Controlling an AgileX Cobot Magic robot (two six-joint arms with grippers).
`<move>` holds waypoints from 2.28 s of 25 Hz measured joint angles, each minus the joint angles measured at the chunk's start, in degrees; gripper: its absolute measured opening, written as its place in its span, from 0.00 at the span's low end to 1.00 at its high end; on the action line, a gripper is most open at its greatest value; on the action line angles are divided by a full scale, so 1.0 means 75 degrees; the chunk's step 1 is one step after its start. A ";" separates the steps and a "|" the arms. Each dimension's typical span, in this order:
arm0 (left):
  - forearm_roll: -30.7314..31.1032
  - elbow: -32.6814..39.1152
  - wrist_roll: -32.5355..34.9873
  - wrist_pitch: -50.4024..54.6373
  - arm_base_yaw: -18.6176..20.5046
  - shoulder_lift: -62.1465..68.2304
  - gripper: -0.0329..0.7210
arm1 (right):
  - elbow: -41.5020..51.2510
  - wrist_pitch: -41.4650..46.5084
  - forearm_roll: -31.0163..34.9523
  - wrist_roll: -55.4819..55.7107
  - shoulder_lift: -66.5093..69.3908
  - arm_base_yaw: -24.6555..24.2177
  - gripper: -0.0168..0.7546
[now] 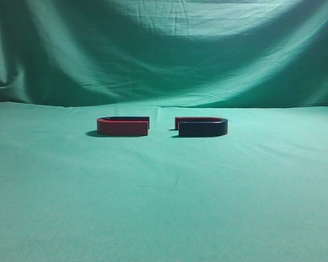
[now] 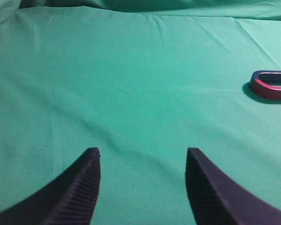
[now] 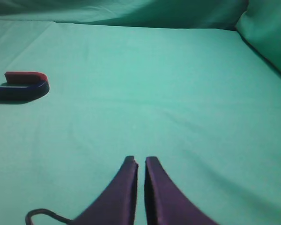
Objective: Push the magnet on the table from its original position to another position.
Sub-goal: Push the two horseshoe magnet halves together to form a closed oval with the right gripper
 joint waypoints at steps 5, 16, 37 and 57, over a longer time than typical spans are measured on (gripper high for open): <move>0.0000 0.0000 0.0000 0.0000 0.0000 0.0000 0.54 | 0.0015 -0.1371 0.0925 0.0000 0.0000 0.0000 0.63; 0.0000 0.0000 0.0000 0.0000 0.0000 0.0000 0.54 | -0.0552 -0.3779 0.2074 0.0146 0.0114 0.0000 0.63; 0.0000 0.0000 0.0000 0.0000 0.0000 0.0000 0.54 | -0.4480 0.1802 0.2582 -0.0781 0.5227 0.0000 0.63; 0.0000 0.0000 0.0000 0.0000 0.0000 0.0000 0.54 | -0.8749 0.3761 0.1529 0.0238 1.1472 0.1464 0.63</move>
